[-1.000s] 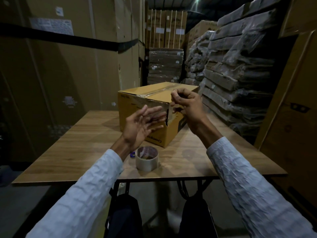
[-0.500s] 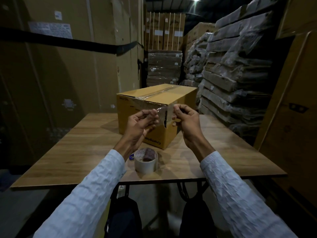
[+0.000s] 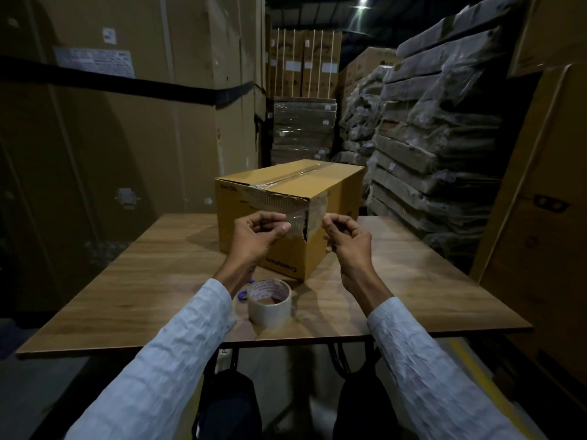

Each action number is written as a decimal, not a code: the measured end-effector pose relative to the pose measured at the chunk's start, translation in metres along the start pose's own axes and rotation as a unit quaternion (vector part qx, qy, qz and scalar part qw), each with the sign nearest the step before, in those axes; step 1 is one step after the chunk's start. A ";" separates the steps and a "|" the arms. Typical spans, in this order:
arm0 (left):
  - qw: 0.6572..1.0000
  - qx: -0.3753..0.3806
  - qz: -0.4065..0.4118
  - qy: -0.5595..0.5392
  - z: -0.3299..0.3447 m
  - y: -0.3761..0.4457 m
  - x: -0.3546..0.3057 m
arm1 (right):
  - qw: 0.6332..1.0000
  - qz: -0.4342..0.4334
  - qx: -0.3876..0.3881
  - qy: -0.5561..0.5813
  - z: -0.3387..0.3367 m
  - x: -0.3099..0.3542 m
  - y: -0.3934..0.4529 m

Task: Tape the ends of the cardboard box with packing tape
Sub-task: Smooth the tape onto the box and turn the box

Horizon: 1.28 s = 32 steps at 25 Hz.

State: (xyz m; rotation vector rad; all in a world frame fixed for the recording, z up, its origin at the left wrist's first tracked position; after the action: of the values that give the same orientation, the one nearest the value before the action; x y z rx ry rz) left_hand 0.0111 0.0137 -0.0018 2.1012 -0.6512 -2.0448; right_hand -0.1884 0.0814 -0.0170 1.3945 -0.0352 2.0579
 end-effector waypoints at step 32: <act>0.987 -0.131 0.014 0.090 0.011 0.036 0.032 | 0.967 0.035 -0.238 0.088 -0.020 -0.063 0.010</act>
State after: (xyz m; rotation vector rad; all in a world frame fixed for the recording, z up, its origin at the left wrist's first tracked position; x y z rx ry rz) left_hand -0.0076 -0.0291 -0.0176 2.0753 -0.3610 -1.7860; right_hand -0.1955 0.0494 -0.0752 0.9254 -0.4780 2.0449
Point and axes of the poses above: each hand's wrist, its own y-axis towards the middle knuckle, its own z-axis out of the palm, x = y × z, the point moved 7 cm from there along y, towards the middle knuckle, and after that the axes turned 11 degrees about y, right-handed, at the moved point
